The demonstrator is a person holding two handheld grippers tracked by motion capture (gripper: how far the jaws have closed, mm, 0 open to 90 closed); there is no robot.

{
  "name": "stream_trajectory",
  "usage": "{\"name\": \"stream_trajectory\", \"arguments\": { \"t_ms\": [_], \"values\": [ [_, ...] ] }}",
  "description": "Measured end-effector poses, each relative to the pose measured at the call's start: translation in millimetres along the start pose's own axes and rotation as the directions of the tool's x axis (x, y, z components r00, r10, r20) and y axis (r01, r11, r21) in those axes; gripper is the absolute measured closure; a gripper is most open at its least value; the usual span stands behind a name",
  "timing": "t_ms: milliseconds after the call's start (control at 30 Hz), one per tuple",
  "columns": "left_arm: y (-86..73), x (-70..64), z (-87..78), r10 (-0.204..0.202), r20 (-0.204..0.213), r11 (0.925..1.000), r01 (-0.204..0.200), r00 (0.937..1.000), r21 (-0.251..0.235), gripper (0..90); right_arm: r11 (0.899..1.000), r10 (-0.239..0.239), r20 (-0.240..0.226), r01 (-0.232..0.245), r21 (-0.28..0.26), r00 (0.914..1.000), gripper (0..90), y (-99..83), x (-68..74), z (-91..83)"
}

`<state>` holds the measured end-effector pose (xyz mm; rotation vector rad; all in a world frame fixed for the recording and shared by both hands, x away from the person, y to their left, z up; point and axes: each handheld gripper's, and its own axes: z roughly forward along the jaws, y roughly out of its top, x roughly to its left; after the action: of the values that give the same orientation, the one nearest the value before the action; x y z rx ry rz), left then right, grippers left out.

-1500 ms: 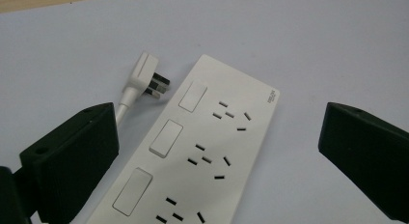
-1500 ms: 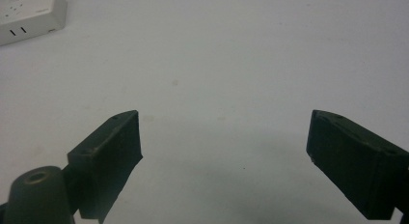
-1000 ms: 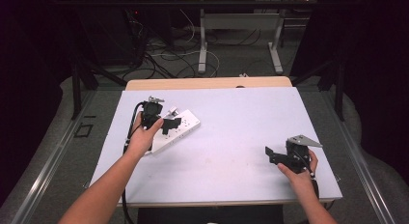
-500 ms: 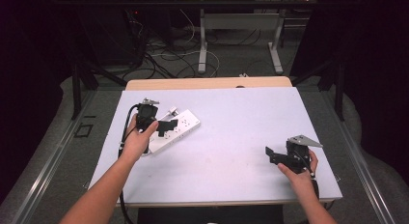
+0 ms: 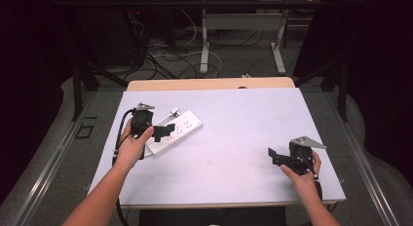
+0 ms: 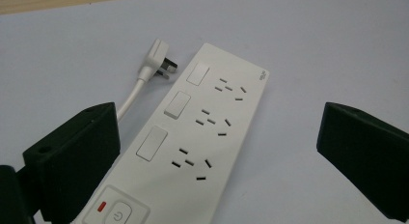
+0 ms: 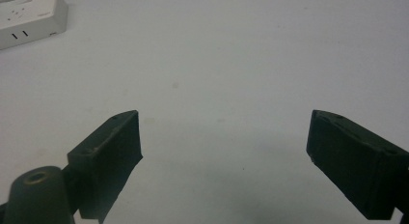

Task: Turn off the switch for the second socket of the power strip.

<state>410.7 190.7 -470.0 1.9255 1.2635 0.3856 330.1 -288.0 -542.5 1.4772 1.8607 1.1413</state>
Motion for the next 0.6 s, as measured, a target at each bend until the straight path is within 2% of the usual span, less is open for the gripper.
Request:
{"name": "stream_trajectory", "arguments": {
  "t_ms": [267,600],
  "values": [
    [-9.9,5.5,-15.2,-0.025,0.016,0.9994,0.025,0.9996,-0.023,1.2,1.000,0.001,0.011,-0.001,-0.007,0.9999,11.4,-0.1,0.4,0.2],
    [-19.4,13.1,-30.9,-0.042,0.001,0.9981,0.042,0.9991,-0.044,1.2,1.000,0.004,0.007,-0.004,0.000,1.0000,11.4,0.0,-0.3,-0.5]
  ]
}}
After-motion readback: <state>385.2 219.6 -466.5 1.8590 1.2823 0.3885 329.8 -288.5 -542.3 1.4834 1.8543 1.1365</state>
